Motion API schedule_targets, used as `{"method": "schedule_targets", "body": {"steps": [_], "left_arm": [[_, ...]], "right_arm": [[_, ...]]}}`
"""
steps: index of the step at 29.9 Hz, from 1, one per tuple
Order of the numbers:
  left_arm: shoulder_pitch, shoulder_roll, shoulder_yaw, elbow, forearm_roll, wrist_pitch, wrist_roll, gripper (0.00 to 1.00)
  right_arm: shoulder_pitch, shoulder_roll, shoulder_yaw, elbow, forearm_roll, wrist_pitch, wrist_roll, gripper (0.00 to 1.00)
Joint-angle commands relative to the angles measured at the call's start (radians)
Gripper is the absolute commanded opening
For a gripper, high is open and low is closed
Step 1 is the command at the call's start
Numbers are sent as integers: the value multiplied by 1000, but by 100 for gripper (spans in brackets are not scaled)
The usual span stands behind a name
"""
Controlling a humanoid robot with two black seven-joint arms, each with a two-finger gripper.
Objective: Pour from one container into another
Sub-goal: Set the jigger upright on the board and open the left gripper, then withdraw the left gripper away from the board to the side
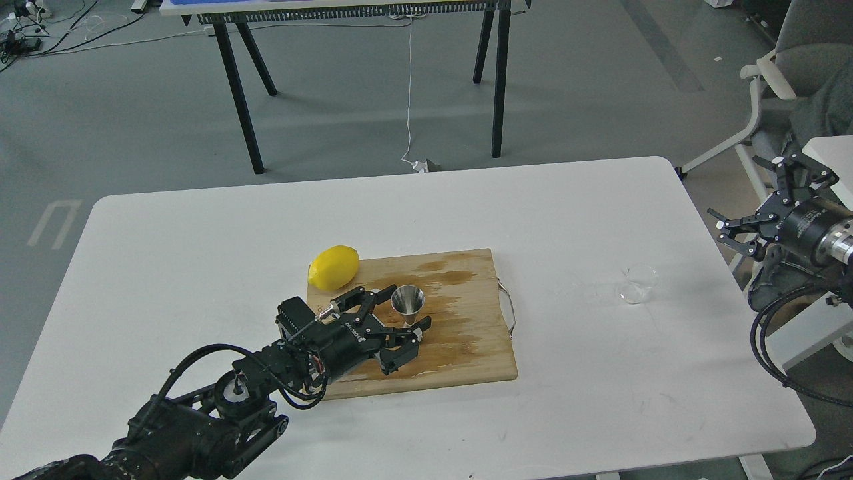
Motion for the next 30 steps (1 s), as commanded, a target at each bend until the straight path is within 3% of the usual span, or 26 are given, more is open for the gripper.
{"method": "schedule_targets", "body": {"steps": [1,20,30], "left_arm": [[4,9,2,0,0,0,0,95],[50,98,-8,-14,0,0,0,95],[-11,348,-1,-181,-121,0,0,95]], "right_arm": [[-1,2,0,0,0,0,0,100],[-1,8,2,0,0,0,0,100],[-3,12,0,-2,0,0,0,100]]}}
